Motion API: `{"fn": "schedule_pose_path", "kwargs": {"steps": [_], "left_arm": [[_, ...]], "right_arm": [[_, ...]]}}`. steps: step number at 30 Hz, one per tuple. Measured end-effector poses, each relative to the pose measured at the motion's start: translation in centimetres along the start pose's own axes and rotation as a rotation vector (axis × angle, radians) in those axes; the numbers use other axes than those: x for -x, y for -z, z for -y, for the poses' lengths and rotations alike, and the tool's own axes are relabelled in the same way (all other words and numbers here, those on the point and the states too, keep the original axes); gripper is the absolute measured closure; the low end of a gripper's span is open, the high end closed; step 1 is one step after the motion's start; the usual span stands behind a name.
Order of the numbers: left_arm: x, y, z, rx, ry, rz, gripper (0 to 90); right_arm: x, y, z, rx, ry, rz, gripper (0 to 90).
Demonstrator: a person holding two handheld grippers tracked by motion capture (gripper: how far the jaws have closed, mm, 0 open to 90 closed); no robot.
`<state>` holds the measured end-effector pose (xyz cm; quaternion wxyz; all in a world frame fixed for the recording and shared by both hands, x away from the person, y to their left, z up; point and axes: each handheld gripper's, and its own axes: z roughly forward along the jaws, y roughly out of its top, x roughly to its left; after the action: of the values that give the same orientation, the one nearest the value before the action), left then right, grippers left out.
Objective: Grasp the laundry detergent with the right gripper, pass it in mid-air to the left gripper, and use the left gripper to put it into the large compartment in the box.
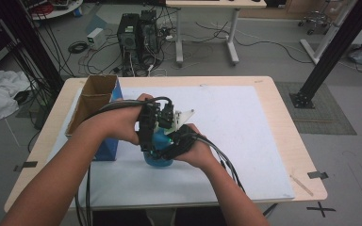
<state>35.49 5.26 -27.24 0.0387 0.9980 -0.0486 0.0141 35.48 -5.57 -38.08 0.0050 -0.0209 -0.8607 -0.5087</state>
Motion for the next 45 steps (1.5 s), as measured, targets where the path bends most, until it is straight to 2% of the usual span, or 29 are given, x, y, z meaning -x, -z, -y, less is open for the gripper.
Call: {"fn": "schedule_pose_path", "kwargs": {"steps": [23,24,30,45], "left_arm": [[0.23,0.14,0.02,-0.009,-0.017,-0.033,15.2],[0.26,0.15,0.04,-0.009,-0.017,-0.034,18.1],[0.25,0.20,0.13,-0.011,-0.022,-0.044,20.7],[0.35,0.05,0.05,-0.028,-0.027,-0.046,26.9]], "right_arm": [[0.01,-0.22,-0.07,-0.006,0.001,-0.003,46.6],[0.04,-0.23,-0.08,-0.007,0.002,-0.003,46.6],[0.06,-0.32,-0.14,-0.011,0.002,0.000,46.6],[0.03,-0.50,-0.27,-0.007,0.005,0.003,46.6]]}}
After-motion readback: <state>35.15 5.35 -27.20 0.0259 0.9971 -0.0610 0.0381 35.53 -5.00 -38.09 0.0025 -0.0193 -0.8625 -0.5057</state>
